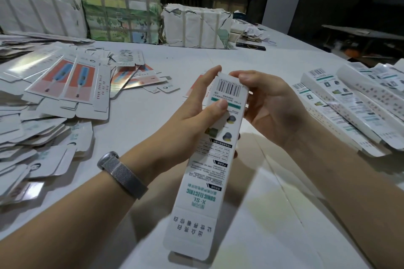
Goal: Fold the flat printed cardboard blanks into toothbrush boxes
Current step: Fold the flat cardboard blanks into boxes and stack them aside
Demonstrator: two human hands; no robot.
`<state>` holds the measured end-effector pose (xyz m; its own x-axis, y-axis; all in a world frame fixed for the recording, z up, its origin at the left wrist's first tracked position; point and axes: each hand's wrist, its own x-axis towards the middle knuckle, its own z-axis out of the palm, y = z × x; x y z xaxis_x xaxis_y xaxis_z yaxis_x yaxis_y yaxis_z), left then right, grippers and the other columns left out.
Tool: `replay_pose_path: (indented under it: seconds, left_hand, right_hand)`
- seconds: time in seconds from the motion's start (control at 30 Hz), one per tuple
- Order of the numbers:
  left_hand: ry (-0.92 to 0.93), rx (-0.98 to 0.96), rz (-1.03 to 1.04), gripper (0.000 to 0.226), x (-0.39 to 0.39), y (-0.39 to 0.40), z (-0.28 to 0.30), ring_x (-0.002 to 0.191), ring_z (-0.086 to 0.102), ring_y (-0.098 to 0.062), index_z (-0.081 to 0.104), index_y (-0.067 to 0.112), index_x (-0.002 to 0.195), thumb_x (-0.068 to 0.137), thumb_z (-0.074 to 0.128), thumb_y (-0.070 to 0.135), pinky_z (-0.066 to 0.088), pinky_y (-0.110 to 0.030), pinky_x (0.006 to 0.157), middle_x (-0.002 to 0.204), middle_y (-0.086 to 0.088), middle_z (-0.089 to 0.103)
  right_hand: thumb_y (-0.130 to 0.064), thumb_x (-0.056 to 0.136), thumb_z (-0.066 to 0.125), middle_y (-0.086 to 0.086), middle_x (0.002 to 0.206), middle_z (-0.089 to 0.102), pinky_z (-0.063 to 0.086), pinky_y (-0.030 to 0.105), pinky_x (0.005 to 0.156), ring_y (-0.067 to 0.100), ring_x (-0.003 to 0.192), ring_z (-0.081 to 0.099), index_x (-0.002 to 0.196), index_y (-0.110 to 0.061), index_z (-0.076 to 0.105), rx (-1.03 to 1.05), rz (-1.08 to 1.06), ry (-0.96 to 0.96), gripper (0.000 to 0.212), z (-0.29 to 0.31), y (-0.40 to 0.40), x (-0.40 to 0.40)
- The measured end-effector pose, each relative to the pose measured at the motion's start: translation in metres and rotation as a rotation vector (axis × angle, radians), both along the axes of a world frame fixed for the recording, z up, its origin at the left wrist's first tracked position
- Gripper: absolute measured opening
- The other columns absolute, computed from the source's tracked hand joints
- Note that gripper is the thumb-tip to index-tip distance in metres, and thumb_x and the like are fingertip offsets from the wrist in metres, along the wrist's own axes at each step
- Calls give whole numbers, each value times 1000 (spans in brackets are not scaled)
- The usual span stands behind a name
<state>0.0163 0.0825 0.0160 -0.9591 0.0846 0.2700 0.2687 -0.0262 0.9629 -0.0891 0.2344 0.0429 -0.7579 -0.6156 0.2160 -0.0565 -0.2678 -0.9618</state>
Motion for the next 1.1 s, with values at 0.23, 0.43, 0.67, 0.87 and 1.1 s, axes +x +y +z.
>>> replay_pose_path:
  seconds: [0.23, 0.43, 0.67, 0.87, 1.1]
  left_hand:
    - [-12, 24, -17, 47, -3, -5, -3, 88, 70, -44, 32, 54, 138, 99, 49, 35, 59, -48, 69, 100, -5, 71]
    - [18, 112, -7, 34, -2, -3, 0, 75, 70, -36, 34, 38, 132, 105, 44, 22, 57, -37, 58, 92, -12, 70]
    - [64, 112, 97, 28, -5, 0, 0, 82, 69, -35, 37, 39, 125, 106, 43, 19, 61, -45, 65, 98, -11, 69]
    - [122, 104, 224, 31, -11, 2, 0, 90, 73, -16, 28, 57, 122, 102, 39, 35, 60, -33, 71, 110, 4, 71]
    - [252, 265, 218, 74, -11, 11, 6, 128, 55, -24, 14, 44, 149, 89, 52, 25, 57, -24, 75, 146, -5, 47]
  right_hand:
    - [-15, 88, 58, 5, 82, 72, 56, 29, 67, 20, 86, 69, 78, -16, 75, 6, -16, 97, 20, -2, -1, 0]
    - [-24, 94, 53, 4, 87, 71, 57, 33, 72, 18, 89, 68, 84, -20, 78, 2, 29, 139, 28, 0, -1, 0]
    - [-26, 99, 50, 6, 101, 72, 54, 44, 84, 25, 101, 66, 99, -21, 77, 9, 30, 132, 28, -4, -5, 6]
    - [-39, 90, 52, -8, 110, 69, 47, 48, 101, 17, 111, 61, 136, -27, 55, 41, -70, 154, 48, -4, -16, 19]
    - [-18, 82, 78, -7, 126, 47, 51, 19, 89, -6, 106, 51, 155, -27, 28, 563, -233, 722, 89, 1, -12, 26]
